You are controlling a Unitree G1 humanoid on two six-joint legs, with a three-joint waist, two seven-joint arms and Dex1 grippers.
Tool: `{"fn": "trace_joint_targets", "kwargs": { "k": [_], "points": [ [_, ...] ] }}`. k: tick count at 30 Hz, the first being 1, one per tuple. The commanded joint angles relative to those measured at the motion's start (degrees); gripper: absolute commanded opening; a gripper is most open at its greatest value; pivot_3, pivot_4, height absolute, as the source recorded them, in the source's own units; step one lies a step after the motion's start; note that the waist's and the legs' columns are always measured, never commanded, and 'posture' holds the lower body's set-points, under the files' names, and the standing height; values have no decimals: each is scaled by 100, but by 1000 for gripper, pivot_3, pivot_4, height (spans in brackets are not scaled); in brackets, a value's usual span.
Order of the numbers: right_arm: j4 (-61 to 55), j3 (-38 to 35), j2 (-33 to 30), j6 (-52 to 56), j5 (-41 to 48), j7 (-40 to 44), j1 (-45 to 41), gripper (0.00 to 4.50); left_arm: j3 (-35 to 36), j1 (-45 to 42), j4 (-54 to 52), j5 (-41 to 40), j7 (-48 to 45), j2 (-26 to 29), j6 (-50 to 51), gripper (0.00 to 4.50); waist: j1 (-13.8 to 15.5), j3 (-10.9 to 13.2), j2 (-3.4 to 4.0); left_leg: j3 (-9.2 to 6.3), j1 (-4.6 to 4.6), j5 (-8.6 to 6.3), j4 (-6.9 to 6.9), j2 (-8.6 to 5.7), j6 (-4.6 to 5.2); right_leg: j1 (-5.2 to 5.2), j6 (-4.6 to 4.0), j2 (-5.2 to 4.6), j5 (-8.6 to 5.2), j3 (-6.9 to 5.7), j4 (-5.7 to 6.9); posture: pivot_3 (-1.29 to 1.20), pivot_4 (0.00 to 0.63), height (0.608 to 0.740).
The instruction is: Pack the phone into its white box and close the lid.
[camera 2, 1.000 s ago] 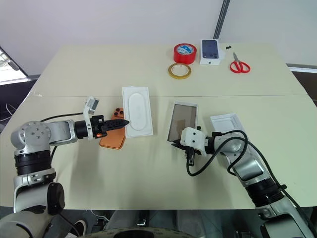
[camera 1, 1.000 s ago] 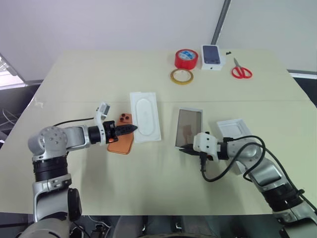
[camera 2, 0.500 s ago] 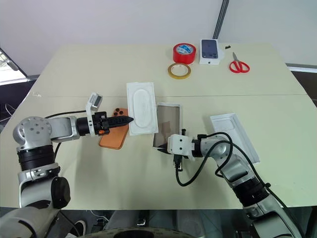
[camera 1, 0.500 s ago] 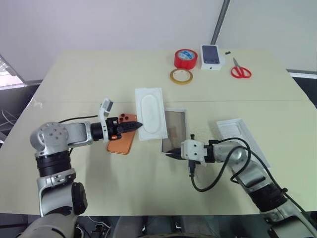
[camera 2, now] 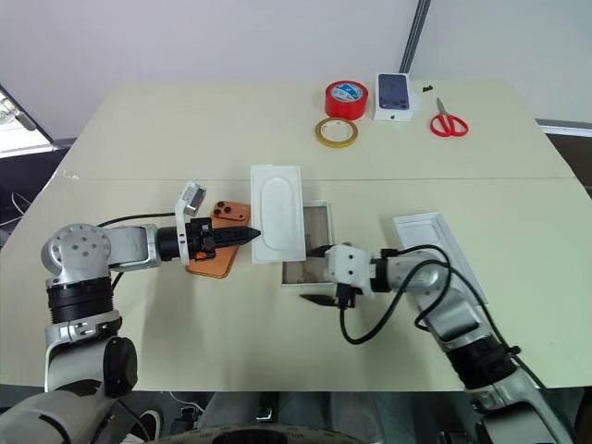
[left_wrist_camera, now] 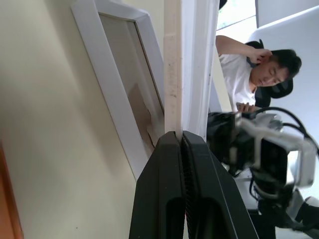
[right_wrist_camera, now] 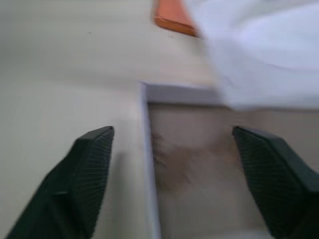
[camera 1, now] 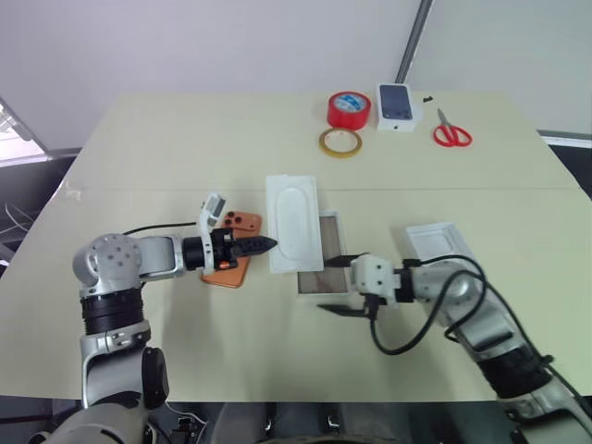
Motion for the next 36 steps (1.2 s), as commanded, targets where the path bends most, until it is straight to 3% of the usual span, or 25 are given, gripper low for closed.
{"fn": "trace_joint_targets", "kwargs": {
  "k": [1,6,11,22,23,25,30,36],
  "points": [
    [-309,-590,-336,147,356,63,266,3968,15,30,-226,-121,-31,-40,1,0,6,0,0,0,0,0,0,0,1,0,0,0,0,0,0,0,150,740],
    [-198,-1229,-615,169,643,25,578,3968,-66,104,-257,-136,-43,-144,34,0,-14,1,-2,0,0,-6,-2,1,10,0,0,0,0,1,0,0,150,740],
    [-266,-1786,-478,556,1326,-40,582,3968,-165,160,-224,-59,-2,-294,-16,0,-16,1,-2,0,2,-5,-2,1,10,0,0,1,0,0,2,0,150,740],
    [-300,-1658,-297,534,1291,-225,486,3968,-464,280,-192,6,21,-470,-115,0,3,1,-2,0,1,-5,-2,1,10,1,0,0,0,1,1,0,150,740],
    [-299,-1645,-287,512,1268,-236,491,4009,-467,272,-188,27,45,-480,-171,627,3,1,-2,0,1,-5,-2,1,10,1,0,0,0,0,0,0,150,740],
    [-291,-1638,-275,494,1252,-251,501,4009,-453,236,-141,42,76,-487,-201,1321,4,1,-2,0,1,-5,-2,1,10,1,0,0,0,1,0,0,150,740],
    [-282,-1595,-262,443,1212,-280,535,4009,-493,228,-173,98,80,-461,-308,3886,6,1,-2,0,0,-5,-2,1,10,1,0,0,0,0,0,0,150,740],
    [-297,-1447,-70,658,1232,-519,288,4009,-769,315,-624,135,-200,-181,-847,3886,-17,1,-2,0,1,-3,-3,1,6,0,0,0,0,1,0,0,150,740]
  ]
}}
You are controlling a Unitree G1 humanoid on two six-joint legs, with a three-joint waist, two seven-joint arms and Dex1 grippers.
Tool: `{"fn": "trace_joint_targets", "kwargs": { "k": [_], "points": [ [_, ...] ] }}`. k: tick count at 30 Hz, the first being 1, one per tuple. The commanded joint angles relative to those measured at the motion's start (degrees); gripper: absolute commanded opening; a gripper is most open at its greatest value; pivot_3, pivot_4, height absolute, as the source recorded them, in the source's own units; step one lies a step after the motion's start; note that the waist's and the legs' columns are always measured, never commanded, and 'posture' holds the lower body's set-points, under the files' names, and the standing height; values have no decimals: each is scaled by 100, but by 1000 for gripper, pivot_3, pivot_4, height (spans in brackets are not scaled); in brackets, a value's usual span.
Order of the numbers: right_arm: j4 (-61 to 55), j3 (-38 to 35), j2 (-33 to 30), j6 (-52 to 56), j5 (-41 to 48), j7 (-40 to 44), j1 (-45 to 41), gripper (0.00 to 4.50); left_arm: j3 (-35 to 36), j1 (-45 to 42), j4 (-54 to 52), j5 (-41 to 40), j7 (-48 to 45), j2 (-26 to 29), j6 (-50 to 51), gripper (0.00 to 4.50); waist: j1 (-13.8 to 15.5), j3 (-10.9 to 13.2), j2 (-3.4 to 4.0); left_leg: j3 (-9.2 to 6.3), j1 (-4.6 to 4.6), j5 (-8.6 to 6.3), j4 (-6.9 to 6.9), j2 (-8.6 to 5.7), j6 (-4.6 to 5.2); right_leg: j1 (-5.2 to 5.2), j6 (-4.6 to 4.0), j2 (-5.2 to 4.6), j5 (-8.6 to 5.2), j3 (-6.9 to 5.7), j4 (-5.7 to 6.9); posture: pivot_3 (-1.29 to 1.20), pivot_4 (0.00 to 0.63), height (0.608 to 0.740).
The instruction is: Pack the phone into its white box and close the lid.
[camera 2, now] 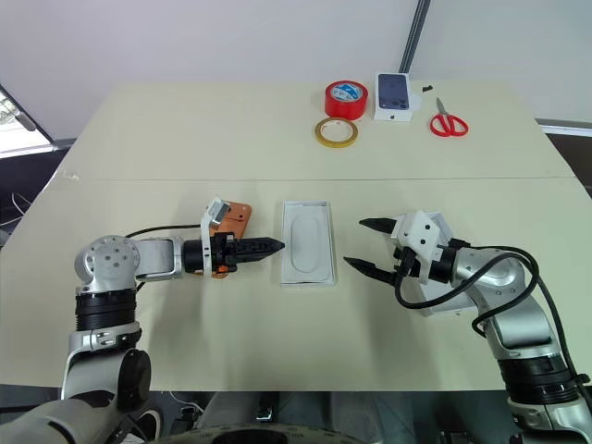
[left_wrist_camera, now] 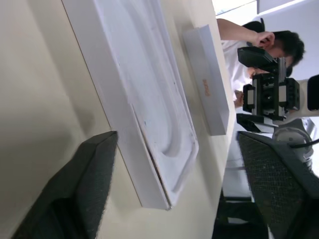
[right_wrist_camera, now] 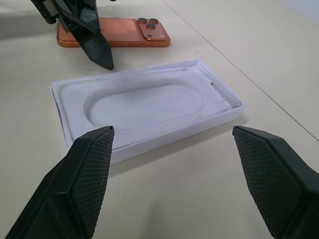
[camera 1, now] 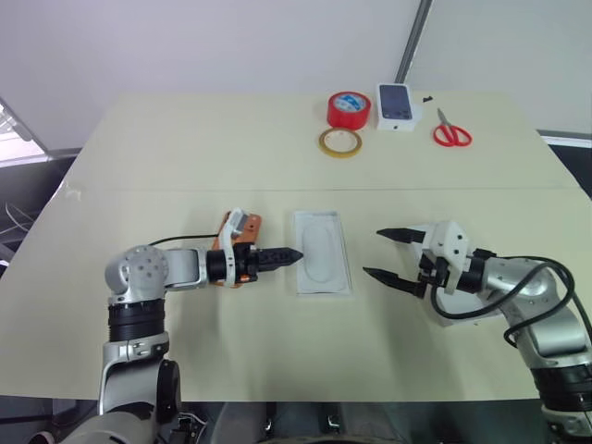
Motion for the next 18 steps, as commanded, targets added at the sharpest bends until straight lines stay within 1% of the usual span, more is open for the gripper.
{"fn": "trace_joint_targets", "kwargs": {
  "k": [1,2,3,4,5,8,9,11,12,13,14,15,18],
  "points": [
    [-183,50,183,154,76,-200,-252,4009,-134,11,-464,-1,-282,255,-453,3886,-15,0,0,0,1,1,-1,0,-2,0,0,0,0,0,0,0,150,740],
    [-212,91,240,203,77,-239,-304,4009,-182,35,-525,36,-333,327,-589,3886,-17,0,1,0,1,2,-2,0,-3,0,0,0,0,0,1,0,150,740],
    [-243,145,322,233,72,-299,-373,4009,-216,110,-645,136,-432,369,-971,3886,-22,0,1,0,2,2,-2,0,-3,0,0,0,0,0,0,0,150,740],
    [-267,185,391,273,73,-356,-430,4009,-286,189,-759,260,-534,423,-1358,3886,-20,0,1,0,2,2,-3,0,-3,-1,0,0,0,0,0,0,150,740],
    [-309,260,481,345,94,-399,-505,4009,-414,312,-905,539,-742,534,-1994,3886,-22,0,1,0,1,2,-4,0,-3,0,-1,0,0,0,0,0,150,740],
    [-370,586,738,469,-95,-594,-716,3184,-736,770,-952,1532,-1508,932,-4123,3927,-45,1,4,0,1,3,-9,1,-6,-3,-2,0,-1,1,-3,0,150,740],
    [-380,713,804,451,-193,-633,-768,2741,-785,900,-834,1705,-1829,1057,-4637,3927,-56,1,4,0,1,4,-12,1,-7,-4,-3,-1,-1,1,-3,0,150,740],
    [-394,915,917,471,-316,-701,-853,1669,-865,1100,-627,2008,-2272,1256,-5456,3927,-53,2,5,0,0,0,-15,2,0,-7,-4,-1,-1,1,-5,0,150,740],
    [-374,1043,963,517,-383,-722,-907,1296,-832,1192,-538,2036,-2479,1326,-5726,3927,-54,2,5,0,0,-5,-15,1,9,-7,-5,-3,-2,1,-7,0,150,740],
    [-307,1237,968,513,-572,-728,-977,614,-861,1335,-509,2116,-2731,1461,-6009,3927,-53,2,5,0,-1,-10,-15,1,17,-7,-5,-4,-1,1,-9,0,150,740],
    [-236,1409,951,471,-774,-725,-1035,221,-863,1456,-497,2182,-2904,1526,-6293,3927,-62,2,5,0,-3,-12,-15,1,22,-6,-6,-6,-1,1,-10,0,150,740],
    [-176,1555,957,369,-943,-712,-1084,56,-893,1561,-489,2224,-3029,1614,-6413,3927,-69,2,6,0,-5,-17,-15,1,30,-8,-6,-7,-1,1,-13,0,150,740],
    [-171,1753,1039,437,-991,-632,-1231,56,-913,1765,-509,2258,-3189,1712,-6625,3927,-87,3,6,0,-10,-21,-15,1,37,-9,-6,-10,-1,0,-20,0,150,740]
  ]
}}
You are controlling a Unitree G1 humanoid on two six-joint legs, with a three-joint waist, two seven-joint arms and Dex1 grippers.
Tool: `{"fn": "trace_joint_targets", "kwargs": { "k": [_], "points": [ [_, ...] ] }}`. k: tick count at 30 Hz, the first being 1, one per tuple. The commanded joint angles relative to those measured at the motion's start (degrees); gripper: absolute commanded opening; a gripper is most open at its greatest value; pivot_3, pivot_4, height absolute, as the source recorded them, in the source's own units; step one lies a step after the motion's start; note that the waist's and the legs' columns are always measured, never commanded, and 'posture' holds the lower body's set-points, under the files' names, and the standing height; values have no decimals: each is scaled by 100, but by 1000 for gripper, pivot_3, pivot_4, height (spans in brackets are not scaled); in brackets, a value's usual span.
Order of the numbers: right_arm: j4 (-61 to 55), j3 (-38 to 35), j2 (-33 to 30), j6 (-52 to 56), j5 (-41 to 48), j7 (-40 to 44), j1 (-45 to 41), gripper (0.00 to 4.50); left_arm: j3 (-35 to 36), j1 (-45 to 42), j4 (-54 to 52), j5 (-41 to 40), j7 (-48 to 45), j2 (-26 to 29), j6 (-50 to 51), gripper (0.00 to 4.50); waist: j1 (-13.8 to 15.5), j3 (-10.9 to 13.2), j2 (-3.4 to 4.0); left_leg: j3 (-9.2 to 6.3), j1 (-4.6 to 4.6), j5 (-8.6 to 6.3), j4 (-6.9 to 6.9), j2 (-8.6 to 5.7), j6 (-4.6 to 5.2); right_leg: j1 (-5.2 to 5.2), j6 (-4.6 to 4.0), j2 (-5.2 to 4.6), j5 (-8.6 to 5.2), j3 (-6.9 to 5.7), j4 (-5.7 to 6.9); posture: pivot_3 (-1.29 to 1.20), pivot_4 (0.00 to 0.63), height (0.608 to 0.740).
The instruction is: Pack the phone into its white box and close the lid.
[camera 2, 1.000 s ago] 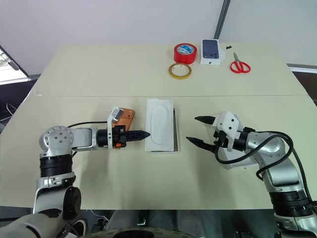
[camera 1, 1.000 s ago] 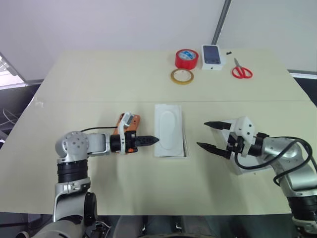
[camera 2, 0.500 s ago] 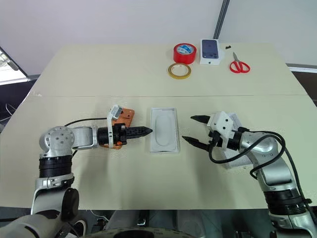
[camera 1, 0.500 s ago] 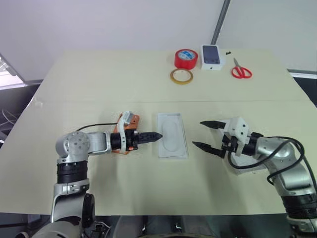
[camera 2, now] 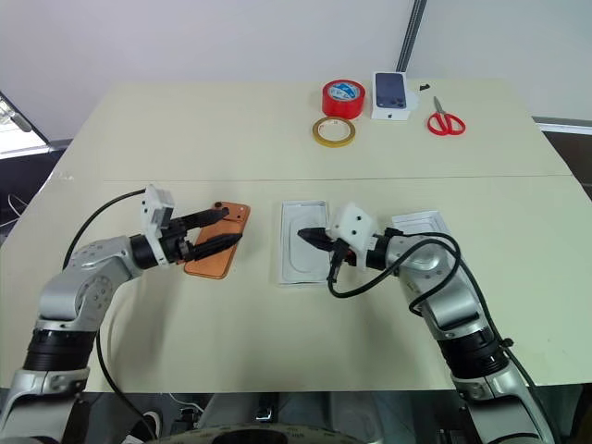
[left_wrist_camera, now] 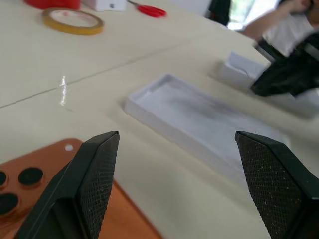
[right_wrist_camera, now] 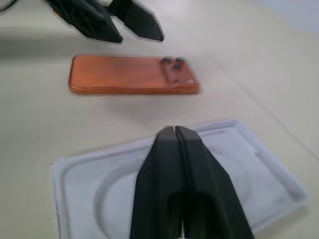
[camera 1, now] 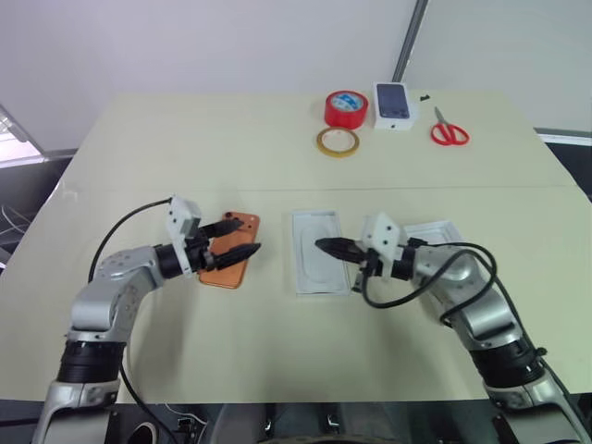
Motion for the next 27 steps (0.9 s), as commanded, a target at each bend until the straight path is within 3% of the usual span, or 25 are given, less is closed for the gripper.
{"fn": "trace_joint_targets", "kwargs": {
  "k": [1,10,16,27],
  "points": [
    [-89,186,-8,-70,-164,134,-177,56,3,53,-94,3,-173,69,-229,3927,-4,0,0,0,-2,-1,0,0,1,0,0,0,0,0,-1,0,150,740],
    [338,625,-621,-494,-689,881,-198,56,30,193,-191,-37,-22,-37,-283,3927,-44,0,0,0,-6,-2,3,0,5,-3,1,0,1,-2,-2,0,150,740],
    [1132,920,-307,-824,-1492,462,-659,56,-37,270,-301,-18,42,-104,-259,3927,-44,1,1,1,12,-1,3,0,4,9,1,1,1,-1,9,0,150,740],
    [1119,888,-178,-881,-1575,534,-724,56,-43,120,-177,-24,108,-103,-185,3927,-31,1,1,1,9,-2,3,-1,5,7,1,1,1,-2,6,0,150,740]
  ]
}}
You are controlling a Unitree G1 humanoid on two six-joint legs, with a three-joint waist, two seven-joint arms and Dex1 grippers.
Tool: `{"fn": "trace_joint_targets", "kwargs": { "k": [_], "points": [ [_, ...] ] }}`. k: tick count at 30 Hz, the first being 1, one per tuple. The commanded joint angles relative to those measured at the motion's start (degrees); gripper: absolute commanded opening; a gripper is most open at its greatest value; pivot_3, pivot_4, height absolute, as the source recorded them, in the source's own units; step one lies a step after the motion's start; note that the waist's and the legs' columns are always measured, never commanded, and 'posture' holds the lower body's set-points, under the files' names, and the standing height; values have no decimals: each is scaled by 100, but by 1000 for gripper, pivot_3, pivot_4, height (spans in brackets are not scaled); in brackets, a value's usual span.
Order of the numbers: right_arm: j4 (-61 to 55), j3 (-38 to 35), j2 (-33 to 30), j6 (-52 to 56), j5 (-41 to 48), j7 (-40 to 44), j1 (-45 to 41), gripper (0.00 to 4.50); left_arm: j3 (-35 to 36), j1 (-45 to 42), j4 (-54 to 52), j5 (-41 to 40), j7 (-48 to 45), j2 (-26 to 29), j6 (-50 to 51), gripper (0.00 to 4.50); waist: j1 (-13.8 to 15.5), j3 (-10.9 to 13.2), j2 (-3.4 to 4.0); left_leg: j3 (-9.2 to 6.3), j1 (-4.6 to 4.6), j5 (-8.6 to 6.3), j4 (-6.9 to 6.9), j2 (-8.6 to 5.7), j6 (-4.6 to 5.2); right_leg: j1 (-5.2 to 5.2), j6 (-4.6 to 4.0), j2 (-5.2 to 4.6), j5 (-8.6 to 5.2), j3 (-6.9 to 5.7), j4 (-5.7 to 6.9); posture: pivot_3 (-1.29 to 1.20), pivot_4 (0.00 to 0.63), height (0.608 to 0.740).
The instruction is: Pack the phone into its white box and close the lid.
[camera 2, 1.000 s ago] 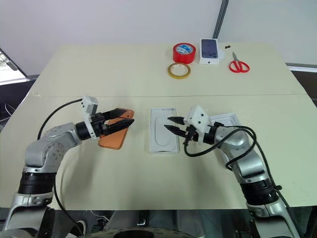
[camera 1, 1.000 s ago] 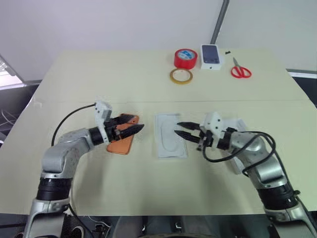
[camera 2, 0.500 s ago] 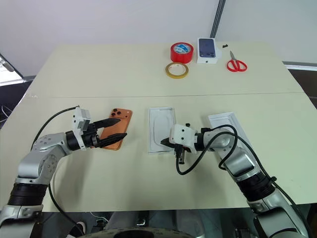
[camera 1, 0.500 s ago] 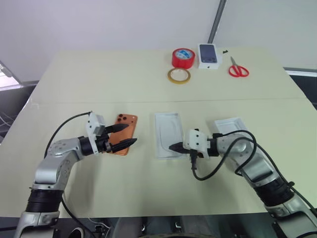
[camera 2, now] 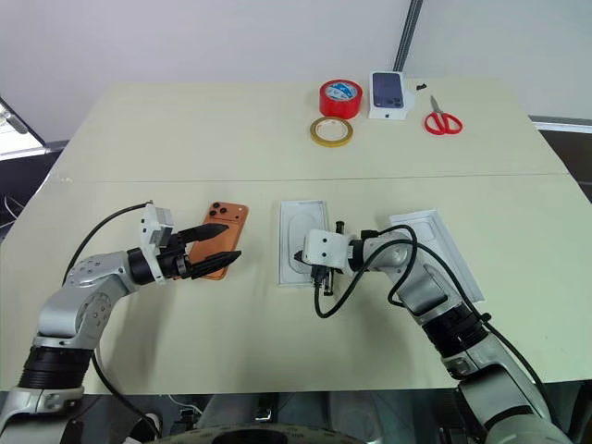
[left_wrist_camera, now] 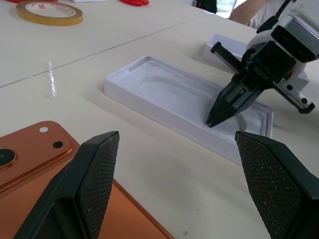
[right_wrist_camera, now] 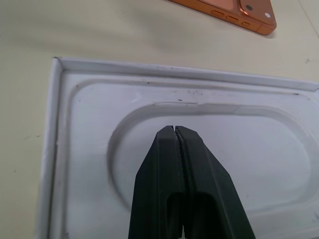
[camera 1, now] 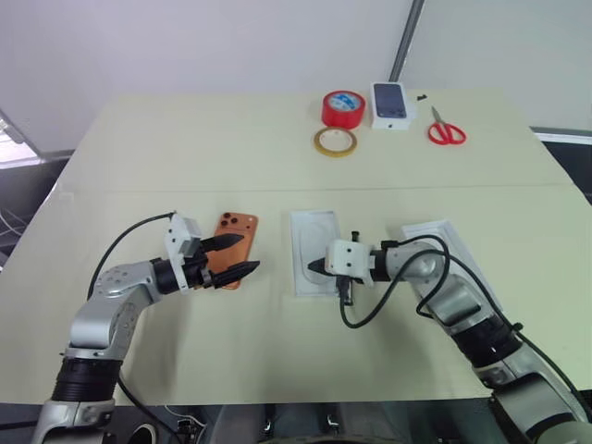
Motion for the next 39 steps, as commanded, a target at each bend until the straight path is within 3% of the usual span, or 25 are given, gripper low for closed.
{"fn": "trace_joint_targets", "kwargs": {
  "k": [1,5,9,15,22,24,30,39],
  "points": [
    [61,9,-5,-98,-222,-65,-78,56,27,-156,-26,-44,47,20,25,3927,-1,0,0,0,0,0,0,0,0,0,0,0,0,0,1,0,150,740],
    [178,153,-34,-203,-581,-162,-127,56,-81,-342,143,87,273,244,607,3927,-9,0,0,0,2,0,0,0,0,1,0,1,0,0,2,0,150,740],
    [16,-238,266,167,-135,-250,-310,56,105,-664,501,-186,400,408,1403,3927,-6,0,-1,0,2,0,2,0,-1,1,0,1,0,0,5,0,150,740],
    [62,-716,992,608,370,-598,-1065,56,659,-1680,1842,-612,444,636,2434,3927,-25,2,-3,0,-12,2,11,0,-3,-20,2,5,1,-2,19,0,150,740],
    [909,-55,2060,771,-361,-1390,-1836,56,475,-2420,3359,-232,214,1031,2708,3927,-44,2,-3,0,-25,21,6,-1,-37,-37,2,9,1,-2,23,0,150,740],
    [1189,161,2265,947,-547,-1457,-1961,56,472,-2657,3729,-265,117,1088,3070,3927,-42,0,-9,0,-81,28,26,-3,-48,-92,3,9,2,-2,39,0,150,740],
    [1403,938,2116,1488,-922,-673,-2083,56,-40,-2773,3708,-133,-372,1166,3612,3927,-34,-1,-10,-1,-112,32,30,-10,-52,-129,3,7,2,-2,54,0,150,740],
    [1202,964,2073,1708,-1023,-498,-2076,56,-581,-2634,3453,-48,-749,978,4118,3927,-49,-2,-9,-1,-102,37,30,-10,-61,-127,3,7,2,-1,68,0,150,740]
  ]
}}
